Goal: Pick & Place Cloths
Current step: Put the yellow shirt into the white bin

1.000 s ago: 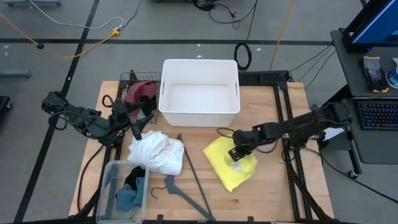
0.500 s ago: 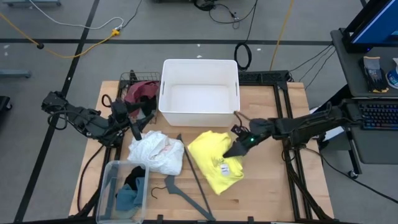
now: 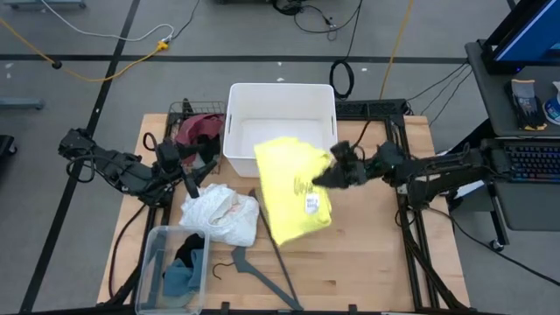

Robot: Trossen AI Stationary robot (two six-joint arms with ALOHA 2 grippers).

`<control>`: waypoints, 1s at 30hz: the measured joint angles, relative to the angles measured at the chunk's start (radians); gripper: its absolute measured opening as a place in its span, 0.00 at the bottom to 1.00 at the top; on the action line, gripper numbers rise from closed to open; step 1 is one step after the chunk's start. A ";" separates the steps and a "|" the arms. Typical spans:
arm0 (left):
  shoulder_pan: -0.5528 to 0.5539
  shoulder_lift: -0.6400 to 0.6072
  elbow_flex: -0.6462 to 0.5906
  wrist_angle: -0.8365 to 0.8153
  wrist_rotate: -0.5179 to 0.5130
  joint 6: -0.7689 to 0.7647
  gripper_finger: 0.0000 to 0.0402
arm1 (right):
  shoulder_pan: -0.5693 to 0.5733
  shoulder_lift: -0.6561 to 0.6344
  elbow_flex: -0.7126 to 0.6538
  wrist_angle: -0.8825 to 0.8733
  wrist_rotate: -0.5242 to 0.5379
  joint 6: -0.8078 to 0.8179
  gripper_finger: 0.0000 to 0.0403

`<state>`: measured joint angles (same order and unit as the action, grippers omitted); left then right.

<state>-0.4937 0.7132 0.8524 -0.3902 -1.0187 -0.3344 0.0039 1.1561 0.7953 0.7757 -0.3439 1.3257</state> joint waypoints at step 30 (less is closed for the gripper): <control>0.000 0.000 0.000 -0.001 0.000 -0.003 0.81 | -0.527 0.288 0.496 -0.479 -0.221 -0.501 0.06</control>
<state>-0.4938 0.7132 0.8524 -0.3912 -1.0187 -0.3378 -0.5234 1.4441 1.2913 0.2964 -0.5646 0.8244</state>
